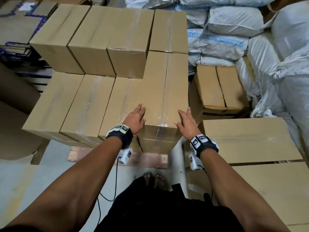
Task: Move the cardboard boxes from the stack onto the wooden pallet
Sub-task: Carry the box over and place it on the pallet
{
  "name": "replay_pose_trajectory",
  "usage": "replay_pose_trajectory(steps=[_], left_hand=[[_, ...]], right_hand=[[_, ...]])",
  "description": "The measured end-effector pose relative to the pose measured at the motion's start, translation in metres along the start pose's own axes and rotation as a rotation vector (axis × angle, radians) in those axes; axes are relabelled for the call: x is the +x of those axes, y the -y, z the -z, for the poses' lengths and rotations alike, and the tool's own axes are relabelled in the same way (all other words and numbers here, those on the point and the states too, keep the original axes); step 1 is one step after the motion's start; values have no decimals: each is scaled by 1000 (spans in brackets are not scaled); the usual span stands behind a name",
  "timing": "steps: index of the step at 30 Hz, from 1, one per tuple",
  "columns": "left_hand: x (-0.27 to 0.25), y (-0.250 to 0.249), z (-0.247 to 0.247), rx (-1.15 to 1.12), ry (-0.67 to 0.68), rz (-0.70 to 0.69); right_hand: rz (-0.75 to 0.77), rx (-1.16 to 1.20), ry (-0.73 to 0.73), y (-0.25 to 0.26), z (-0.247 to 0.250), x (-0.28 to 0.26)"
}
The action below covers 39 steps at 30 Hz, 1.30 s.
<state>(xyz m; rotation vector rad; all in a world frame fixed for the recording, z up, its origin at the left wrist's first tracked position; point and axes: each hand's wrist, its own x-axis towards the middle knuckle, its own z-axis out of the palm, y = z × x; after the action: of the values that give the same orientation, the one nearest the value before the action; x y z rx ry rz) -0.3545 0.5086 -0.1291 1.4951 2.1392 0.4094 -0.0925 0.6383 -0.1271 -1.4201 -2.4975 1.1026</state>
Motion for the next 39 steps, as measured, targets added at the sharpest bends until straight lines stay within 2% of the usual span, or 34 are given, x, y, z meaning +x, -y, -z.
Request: replay_pose_trajectory(steps=[5, 9, 13, 14, 18, 20, 25, 30, 35, 39], left_hand=[[-21, -10, -9, 72, -2, -33], [-53, -20, -29, 153, -24, -94], [-97, -37, -62, 156, -44, -256], [-107, -40, -70, 113, 4, -265], [-156, -49, -110, 38, 359, -416], [-180, -54, -132, 35, 457, -480], [-240, -77, -181, 70, 632, -555], [-282, -127, -212, 148, 780, -722], [-304, -194, -245, 219, 852, -885], [-308, -253, -278, 264, 891, -988]], right_hand=[[34, -38, 4, 1, -8, -36], [8, 23, -71, -7, -22, -83], [-92, 74, -190, -19, -43, -144], [-117, 88, -193, -21, -49, -156], [-327, 129, -268, -33, -97, -248], [-436, 183, -315, -39, -126, -303], [-743, 235, -337, -57, -188, -433], [-988, 312, -500, -78, -211, -530], [-1053, 294, -631, -90, -198, -592], [-1079, 297, -649, -125, -178, -626]])
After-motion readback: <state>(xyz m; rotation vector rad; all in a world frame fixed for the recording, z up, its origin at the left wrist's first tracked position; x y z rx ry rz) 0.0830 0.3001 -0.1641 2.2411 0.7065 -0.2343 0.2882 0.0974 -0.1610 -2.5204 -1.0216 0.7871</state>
